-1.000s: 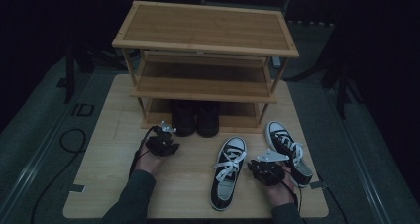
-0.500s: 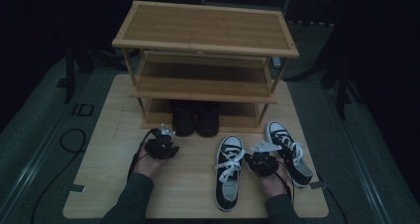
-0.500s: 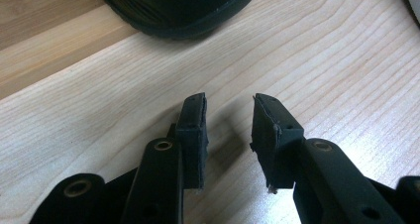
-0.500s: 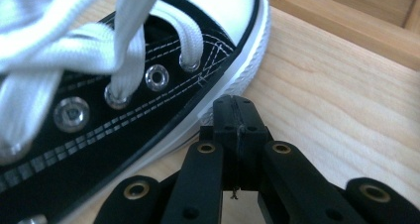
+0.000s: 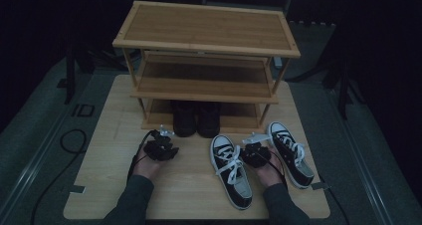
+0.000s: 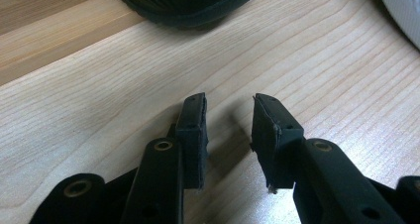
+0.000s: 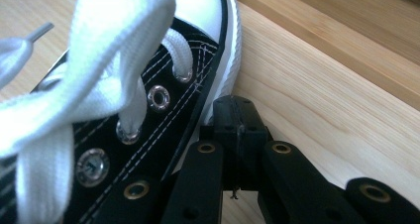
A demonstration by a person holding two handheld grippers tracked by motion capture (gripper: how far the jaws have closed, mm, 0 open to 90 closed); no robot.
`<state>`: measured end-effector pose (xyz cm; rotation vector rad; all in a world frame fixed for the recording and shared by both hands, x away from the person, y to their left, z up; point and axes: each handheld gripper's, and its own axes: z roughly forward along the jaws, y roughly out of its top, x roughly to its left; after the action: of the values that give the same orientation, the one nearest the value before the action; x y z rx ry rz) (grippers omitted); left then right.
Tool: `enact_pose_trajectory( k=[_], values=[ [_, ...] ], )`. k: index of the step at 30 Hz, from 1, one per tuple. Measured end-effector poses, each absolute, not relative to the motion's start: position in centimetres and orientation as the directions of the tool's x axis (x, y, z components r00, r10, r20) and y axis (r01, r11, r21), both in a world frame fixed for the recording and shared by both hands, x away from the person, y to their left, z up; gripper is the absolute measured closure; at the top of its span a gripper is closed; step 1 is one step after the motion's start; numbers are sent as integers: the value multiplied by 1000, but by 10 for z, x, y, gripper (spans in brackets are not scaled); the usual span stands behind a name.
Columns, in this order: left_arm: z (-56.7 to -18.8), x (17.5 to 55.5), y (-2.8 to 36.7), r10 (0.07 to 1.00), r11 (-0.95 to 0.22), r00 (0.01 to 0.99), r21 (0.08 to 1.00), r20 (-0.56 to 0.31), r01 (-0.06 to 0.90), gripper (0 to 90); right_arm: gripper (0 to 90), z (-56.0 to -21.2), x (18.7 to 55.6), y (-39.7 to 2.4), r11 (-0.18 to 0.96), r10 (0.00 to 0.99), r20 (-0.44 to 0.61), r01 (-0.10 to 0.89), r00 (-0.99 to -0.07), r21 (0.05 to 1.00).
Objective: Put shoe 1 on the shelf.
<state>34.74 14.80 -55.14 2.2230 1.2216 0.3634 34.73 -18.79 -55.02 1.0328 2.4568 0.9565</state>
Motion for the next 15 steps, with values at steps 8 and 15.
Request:
enact_pose_trajectory(
  k=[8, 15],
  values=[
    [-553, 347, 153, 845, -409, 534, 599, -36, 688, 663, 786, -535, 337, -188, 579, 684, -69, 483, -726, 657],
    [-553, 346, 157, 849, -397, 526, 601, -46, 694, 652, 701, -516, 319, -201, 564, 691, -58, 487, -721, 667]
  ],
)
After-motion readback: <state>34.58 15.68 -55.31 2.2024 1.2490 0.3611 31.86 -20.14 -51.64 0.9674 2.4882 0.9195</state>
